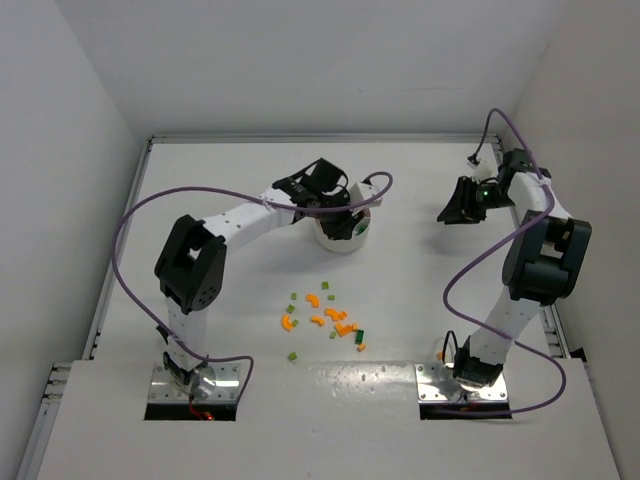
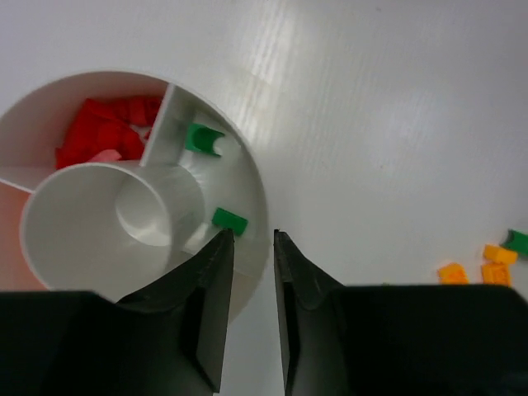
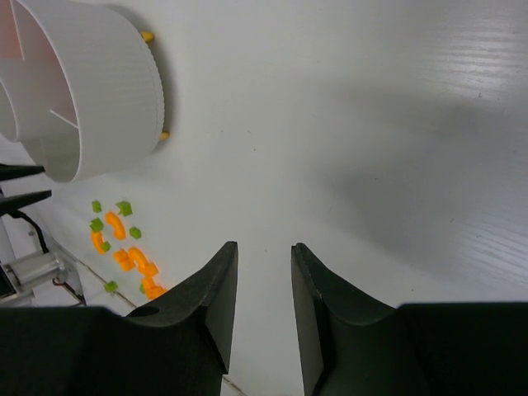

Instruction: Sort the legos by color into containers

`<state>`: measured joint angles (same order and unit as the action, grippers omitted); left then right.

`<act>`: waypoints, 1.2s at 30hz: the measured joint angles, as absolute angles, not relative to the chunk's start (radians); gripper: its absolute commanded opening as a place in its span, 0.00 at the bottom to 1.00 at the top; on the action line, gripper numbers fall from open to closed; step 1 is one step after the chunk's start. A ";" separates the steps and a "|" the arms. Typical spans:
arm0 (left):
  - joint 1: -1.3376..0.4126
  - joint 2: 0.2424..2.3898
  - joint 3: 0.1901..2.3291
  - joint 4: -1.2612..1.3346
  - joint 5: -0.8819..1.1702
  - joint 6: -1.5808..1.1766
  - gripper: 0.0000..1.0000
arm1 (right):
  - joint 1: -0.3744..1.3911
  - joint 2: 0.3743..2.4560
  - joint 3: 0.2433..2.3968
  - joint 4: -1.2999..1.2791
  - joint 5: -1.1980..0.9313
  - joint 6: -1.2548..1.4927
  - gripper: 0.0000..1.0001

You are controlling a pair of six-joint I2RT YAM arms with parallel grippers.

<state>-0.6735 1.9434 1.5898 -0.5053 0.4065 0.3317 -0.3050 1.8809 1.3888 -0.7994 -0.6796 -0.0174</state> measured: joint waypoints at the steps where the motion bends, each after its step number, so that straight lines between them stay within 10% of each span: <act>1: -0.677 1.931 1.568 -0.508 0.426 0.352 0.27 | -0.305 1.881 1.389 -0.798 -0.680 -0.018 0.33; 15: -0.913 1.747 1.202 -0.605 0.718 0.846 0.50 | -0.304 1.880 1.343 -0.787 -0.681 -0.018 0.33; 36: -0.998 2.003 1.396 -0.962 0.790 1.593 0.61 | -0.297 1.764 1.262 -0.780 -0.636 -0.027 0.35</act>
<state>-0.9981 2.0029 1.3956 -0.9615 0.7898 1.5932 -0.2966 1.7638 1.2617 -0.7795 -0.6357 -0.0265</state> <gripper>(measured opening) 0.606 0.352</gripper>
